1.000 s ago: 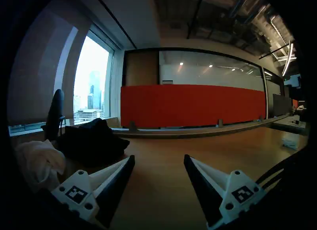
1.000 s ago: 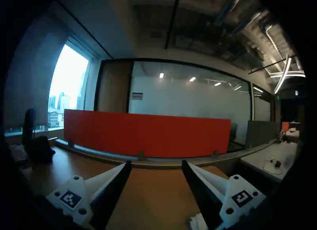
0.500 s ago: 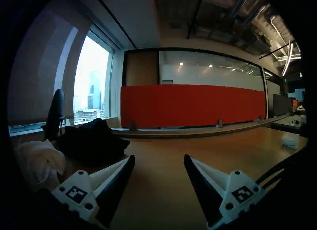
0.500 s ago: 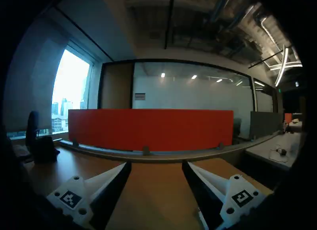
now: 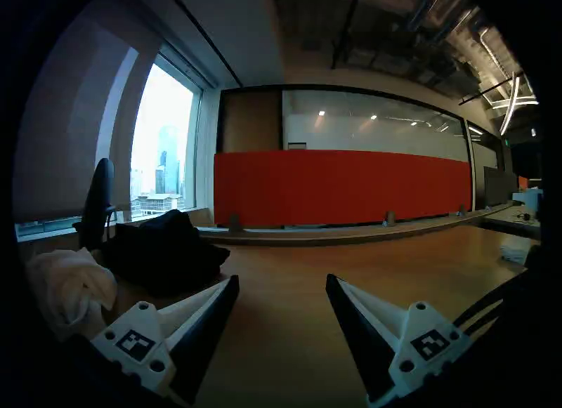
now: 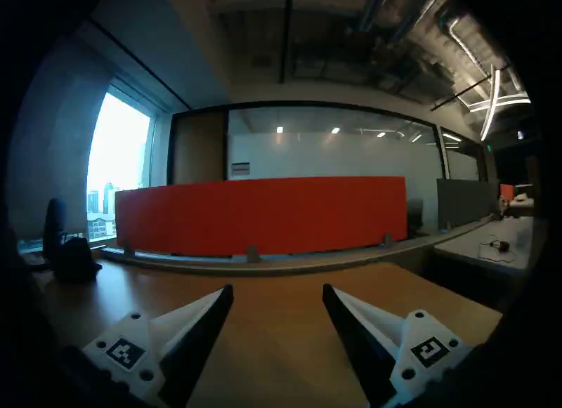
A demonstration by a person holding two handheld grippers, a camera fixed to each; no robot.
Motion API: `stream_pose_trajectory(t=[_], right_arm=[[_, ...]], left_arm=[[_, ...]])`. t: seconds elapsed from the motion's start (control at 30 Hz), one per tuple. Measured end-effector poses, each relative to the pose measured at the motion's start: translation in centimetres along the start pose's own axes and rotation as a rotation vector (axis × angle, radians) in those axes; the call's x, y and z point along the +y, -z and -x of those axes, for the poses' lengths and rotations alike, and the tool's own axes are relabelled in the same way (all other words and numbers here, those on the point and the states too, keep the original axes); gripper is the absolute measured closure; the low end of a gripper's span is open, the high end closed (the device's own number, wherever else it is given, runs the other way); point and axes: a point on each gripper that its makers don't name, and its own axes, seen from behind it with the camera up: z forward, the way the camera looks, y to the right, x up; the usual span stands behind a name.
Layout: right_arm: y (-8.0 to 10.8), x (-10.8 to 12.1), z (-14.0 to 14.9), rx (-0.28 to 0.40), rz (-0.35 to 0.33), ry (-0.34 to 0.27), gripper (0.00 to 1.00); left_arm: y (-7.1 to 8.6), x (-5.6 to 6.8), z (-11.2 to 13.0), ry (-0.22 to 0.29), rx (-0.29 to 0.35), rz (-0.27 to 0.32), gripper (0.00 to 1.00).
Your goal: Fold towel
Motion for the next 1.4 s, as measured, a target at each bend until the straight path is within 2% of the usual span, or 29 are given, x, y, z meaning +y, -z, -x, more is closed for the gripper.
stream_pose_trajectory(t=[0.3,0.7,0.9,1.4], right_arm=[[0.1,0.3,2.7,-0.014,-0.005,0.008,0.02],[0.1,0.1,5.4,-0.044,0.001,0.050,0.01],[0.2,0.0,6.0,-0.048,0.001,0.049,0.01],[0.8,-0.1,5.4,-0.022,0.002,0.043,0.01]], left_arm=[[-0.1,0.0,0.0,0.000,0.000,0.000,0.08],[0.0,0.1,0.0,0.000,0.000,0.000,0.08],[0.0,0.0,0.0,0.000,0.000,0.000,0.08],[0.0,0.1,0.0,0.000,0.000,0.000,0.08]])
